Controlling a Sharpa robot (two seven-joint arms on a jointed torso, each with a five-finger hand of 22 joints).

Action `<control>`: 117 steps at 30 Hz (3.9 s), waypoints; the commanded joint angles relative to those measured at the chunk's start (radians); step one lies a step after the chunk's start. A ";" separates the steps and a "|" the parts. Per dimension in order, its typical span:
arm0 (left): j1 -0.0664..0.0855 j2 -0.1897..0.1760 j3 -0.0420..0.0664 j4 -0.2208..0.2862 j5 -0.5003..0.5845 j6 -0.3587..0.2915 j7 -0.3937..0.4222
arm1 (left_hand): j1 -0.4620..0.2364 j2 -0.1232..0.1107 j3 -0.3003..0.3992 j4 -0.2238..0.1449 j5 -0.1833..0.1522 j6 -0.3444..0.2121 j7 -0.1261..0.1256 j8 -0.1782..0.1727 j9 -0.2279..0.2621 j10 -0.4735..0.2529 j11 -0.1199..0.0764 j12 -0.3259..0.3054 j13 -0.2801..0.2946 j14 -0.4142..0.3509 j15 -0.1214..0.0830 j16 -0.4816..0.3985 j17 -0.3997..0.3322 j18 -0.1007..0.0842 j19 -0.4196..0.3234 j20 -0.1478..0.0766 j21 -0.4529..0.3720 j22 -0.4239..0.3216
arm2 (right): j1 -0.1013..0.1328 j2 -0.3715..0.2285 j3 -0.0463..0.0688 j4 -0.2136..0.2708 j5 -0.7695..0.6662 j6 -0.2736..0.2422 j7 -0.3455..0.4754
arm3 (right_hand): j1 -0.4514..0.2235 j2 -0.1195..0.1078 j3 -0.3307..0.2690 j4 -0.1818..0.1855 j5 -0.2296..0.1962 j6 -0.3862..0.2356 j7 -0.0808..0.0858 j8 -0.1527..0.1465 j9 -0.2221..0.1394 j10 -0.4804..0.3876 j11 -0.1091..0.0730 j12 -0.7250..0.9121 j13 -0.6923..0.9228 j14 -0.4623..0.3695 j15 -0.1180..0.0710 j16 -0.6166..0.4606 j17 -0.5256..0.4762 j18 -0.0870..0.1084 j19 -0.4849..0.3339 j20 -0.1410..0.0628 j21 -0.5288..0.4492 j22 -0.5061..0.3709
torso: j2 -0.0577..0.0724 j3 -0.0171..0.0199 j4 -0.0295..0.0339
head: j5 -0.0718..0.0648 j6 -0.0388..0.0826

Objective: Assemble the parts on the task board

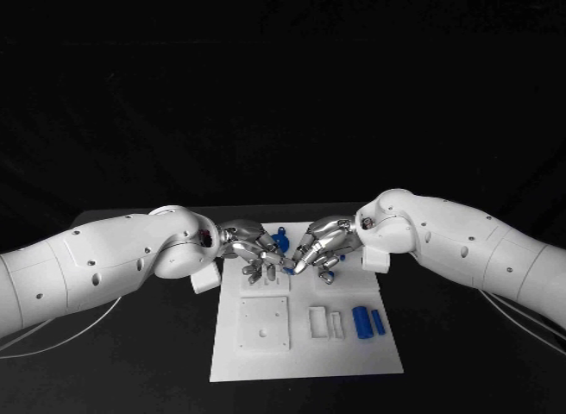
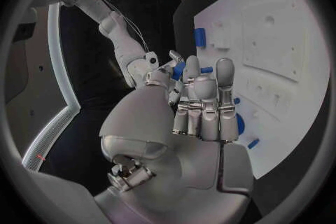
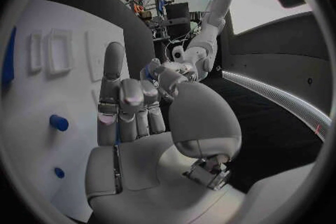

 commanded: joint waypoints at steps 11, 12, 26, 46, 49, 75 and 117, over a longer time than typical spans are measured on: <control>-0.003 0.010 0.001 0.004 -0.002 0.018 0.003 | 0.067 0.036 0.093 -0.089 0.043 -0.004 0.000 0.009 0.020 0.027 -0.004 -0.030 -0.024 -0.004 -0.002 0.014 0.000 -0.002 -0.006 0.002 0.002 0.010 | -0.001 0.007 0.000 0.003 0.012 0.005 0.022 | -0.002 0.007 0.005 -0.001 0.009 0.017 -0.004 0.003 0.002 -0.001 -0.004 0.001 0.002 -0.008 0.001 0.002 0.003 0.014 0.007 0.002 -0.008 0.005 | 0.000 0.0006 -0.0002 | 0.003 -0.002; -0.003 0.010 0.000 0.003 -0.002 0.017 0.004 | 0.065 0.037 0.098 -0.092 0.044 -0.004 0.000 0.010 0.022 0.030 -0.004 -0.032 -0.025 -0.004 -0.002 0.014 0.000 -0.002 -0.007 0.002 0.002 0.010 | -0.001 0.007 0.000 0.004 0.012 0.004 0.022 | -0.002 0.007 0.005 -0.001 0.009 0.017 -0.004 0.003 0.002 -0.001 -0.004 0.001 0.002 -0.008 0.001 0.002 0.003 0.014 0.007 0.002 -0.008 0.005 | 0.000 0.0006 -0.0002 | 0.003 -0.002; -0.006 0.012 -0.002 0.001 0.030 -0.014 0.003 | 0.014 0.038 0.181 -0.150 0.104 0.030 -0.004 0.016 0.034 0.080 -0.013 -0.056 -0.031 0.004 -0.010 0.015 -0.002 -0.002 -0.003 -0.007 0.009 0.021 | -0.001 0.005 0.000 0.003 0.012 -0.034 0.033 | -0.004 0.007 0.006 0.000 0.012 0.017 -0.004 0.003 0.002 0.000 -0.004 0.001 0.003 -0.007 0.001 0.003 0.004 0.015 0.009 0.002 -0.011 0.008 | 0.000 0.0001 0.0000 | 0.000 -0.004; -0.007 0.003 -0.010 0.009 0.066 -0.051 -0.031 | -0.030 0.025 0.216 -0.211 0.169 0.083 -0.015 0.000 0.029 0.133 -0.026 -0.080 -0.028 0.019 -0.022 0.004 -0.005 -0.007 0.006 -0.018 0.007 0.027 | -0.001 -0.003 0.000 0.001 0.024 -0.074 0.036 | -0.023 -0.005 -0.015 0.013 0.111 0.016 -0.005 0.003 -0.004 -0.010 -0.005 -0.021 -0.018 -0.008 -0.001 -0.005 0.001 0.013 0.014 0.001 -0.022 0.007 | 0.000 -0.0005 0.0004 | 0.003 -0.005; -0.007 0.003 -0.010 0.010 0.065 -0.060 -0.034 | -0.035 0.022 0.222 -0.221 0.179 0.090 -0.016 -0.005 0.026 0.140 -0.027 -0.087 -0.030 0.021 -0.023 0.003 -0.004 -0.007 0.007 -0.019 0.007 0.028 | -0.001 -0.005 0.001 0.000 0.031 -0.083 0.035 | -0.026 -0.005 -0.019 0.014 0.122 0.014 -0.004 0.003 -0.006 -0.013 -0.005 -0.025 -0.021 -0.009 0.000 -0.007 -0.001 0.013 0.014 0.001 -0.024 0.007 | 0.000 -0.0008 0.0009 | 0.003 -0.005; -0.007 -0.013 -0.011 0.019 0.025 -0.271 -0.039 | -0.053 0.009 0.236 -0.250 0.228 0.119 -0.021 -0.017 0.026 0.174 -0.035 -0.103 -0.031 0.038 -0.030 -0.007 -0.005 -0.006 0.019 -0.027 0.005 0.028 | -0.002 -0.063 0.001 -0.029 0.052 -0.408 0.084 | -0.031 -0.046 -0.689 0.206 0.221 -0.173 0.041 0.003 -0.017 -0.166 0.041 -0.159 -0.240 -0.093 0.038 -0.137 -0.140 0.021 0.025 0.040 -0.133 -0.125 | -0.003 0.0011 -0.0018 | 0.016 0.004; -0.091 -0.001 -0.027 0.091 -0.341 -0.704 -0.421 | -0.109 -0.019 0.239 -0.310 0.336 0.203 -0.041 -0.069 0.024 0.220 -0.053 -0.062 -0.015 0.085 -0.043 -0.016 0.052 -0.013 0.088 -0.038 -0.074 0.083 | 0.019 -0.035 0.118 -0.181 -0.017 -0.968 0.441 | -0.021 0.034 -0.648 0.037 0.357 -0.190 0.077 0.002 -0.022 -0.078 0.134 -1.026 -1.117 -0.187 0.174 -1.019 -1.000 -0.041 -0.426 0.189 -0.244 -0.718 | -0.061 0.0482 -0.0029 | 0.060 -0.063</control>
